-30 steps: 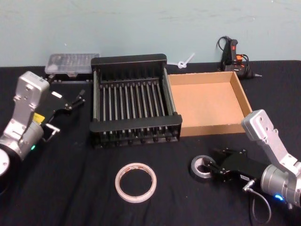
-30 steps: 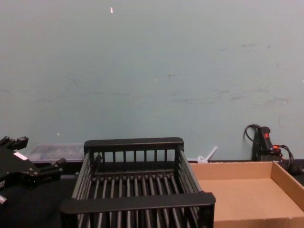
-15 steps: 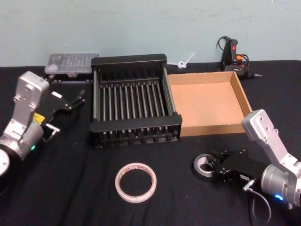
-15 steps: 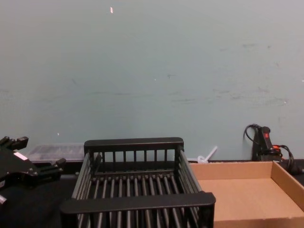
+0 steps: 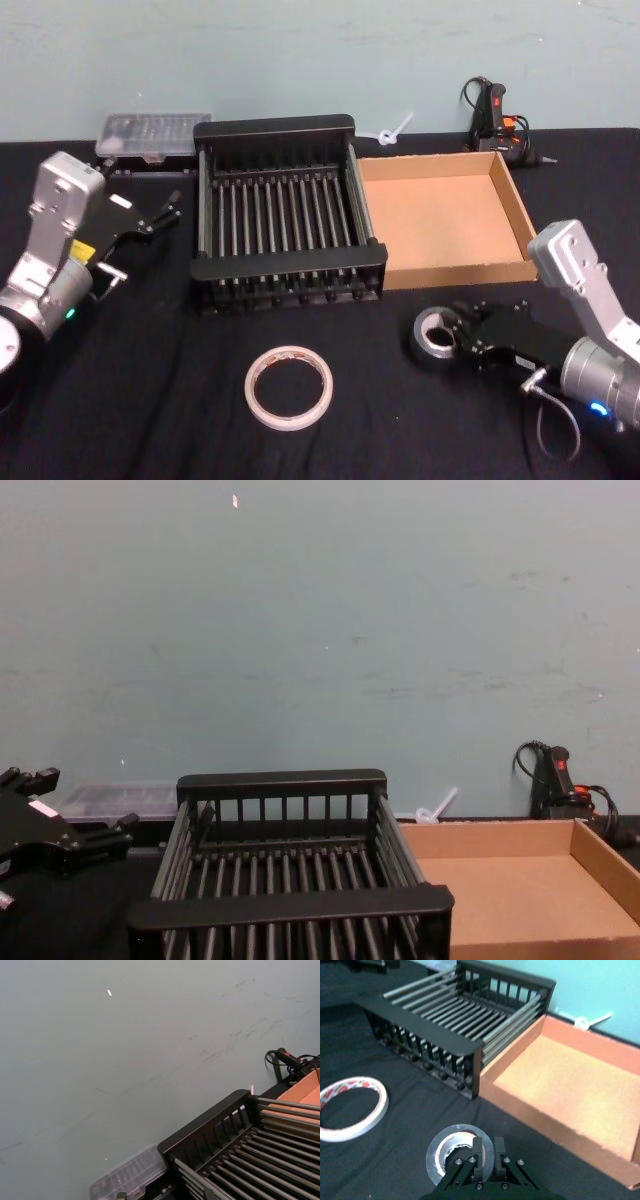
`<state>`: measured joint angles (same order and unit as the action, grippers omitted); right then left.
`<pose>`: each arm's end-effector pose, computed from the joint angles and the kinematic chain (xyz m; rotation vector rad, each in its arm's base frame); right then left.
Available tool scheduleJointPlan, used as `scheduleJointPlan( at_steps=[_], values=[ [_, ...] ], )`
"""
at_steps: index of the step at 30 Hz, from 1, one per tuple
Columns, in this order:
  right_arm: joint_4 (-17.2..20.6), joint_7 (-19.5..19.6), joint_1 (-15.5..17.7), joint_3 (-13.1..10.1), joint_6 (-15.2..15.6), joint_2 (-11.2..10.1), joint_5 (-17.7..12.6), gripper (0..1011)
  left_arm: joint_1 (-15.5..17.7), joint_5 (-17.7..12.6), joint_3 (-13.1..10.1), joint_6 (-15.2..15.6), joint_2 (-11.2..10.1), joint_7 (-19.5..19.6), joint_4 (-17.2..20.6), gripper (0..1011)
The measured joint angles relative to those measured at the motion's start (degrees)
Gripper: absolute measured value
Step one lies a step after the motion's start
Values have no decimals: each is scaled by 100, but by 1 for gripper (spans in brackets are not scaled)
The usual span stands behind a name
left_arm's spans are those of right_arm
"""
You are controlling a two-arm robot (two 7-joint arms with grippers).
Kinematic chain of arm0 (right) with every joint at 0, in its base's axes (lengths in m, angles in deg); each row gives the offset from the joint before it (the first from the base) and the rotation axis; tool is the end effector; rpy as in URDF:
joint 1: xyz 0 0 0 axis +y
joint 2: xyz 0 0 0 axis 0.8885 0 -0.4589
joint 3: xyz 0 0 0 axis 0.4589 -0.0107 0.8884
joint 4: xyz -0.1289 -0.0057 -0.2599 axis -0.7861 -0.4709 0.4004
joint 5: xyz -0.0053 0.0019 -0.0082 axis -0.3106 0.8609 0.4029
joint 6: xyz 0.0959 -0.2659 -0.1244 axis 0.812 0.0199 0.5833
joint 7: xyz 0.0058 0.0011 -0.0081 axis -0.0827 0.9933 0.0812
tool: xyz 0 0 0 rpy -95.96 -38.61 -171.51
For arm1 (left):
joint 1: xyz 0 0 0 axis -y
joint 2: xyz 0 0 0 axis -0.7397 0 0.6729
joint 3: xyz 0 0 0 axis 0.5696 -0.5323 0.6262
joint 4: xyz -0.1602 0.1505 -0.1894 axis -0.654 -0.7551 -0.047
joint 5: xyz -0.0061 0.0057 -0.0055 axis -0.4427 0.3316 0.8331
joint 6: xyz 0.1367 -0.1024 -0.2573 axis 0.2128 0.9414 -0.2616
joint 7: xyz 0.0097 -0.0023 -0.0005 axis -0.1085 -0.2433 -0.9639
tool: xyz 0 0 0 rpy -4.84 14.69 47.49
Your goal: Pick up the white tape and place it into the black box , Pick up the silver tape and place it into the brown box.
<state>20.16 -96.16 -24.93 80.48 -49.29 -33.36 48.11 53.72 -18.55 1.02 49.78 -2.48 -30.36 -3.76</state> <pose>0.2980 -0.0505 -0.2854 -0.4359 0.1207 -0.8514 0.3581 0.0827 -0.3022 0.3045 -0.2849 1.2478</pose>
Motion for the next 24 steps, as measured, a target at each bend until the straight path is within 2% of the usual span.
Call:
scheduleJointPlan(
  at_steps=[12,24],
  values=[
    [103,39,-120,-219,-266,77,-37,140,0,0,0,0,0,0,0,1001],
    [-263,172,-604,-311,-487,300,138,140,0,0,0,0,0,0,0,1001]
  ],
)
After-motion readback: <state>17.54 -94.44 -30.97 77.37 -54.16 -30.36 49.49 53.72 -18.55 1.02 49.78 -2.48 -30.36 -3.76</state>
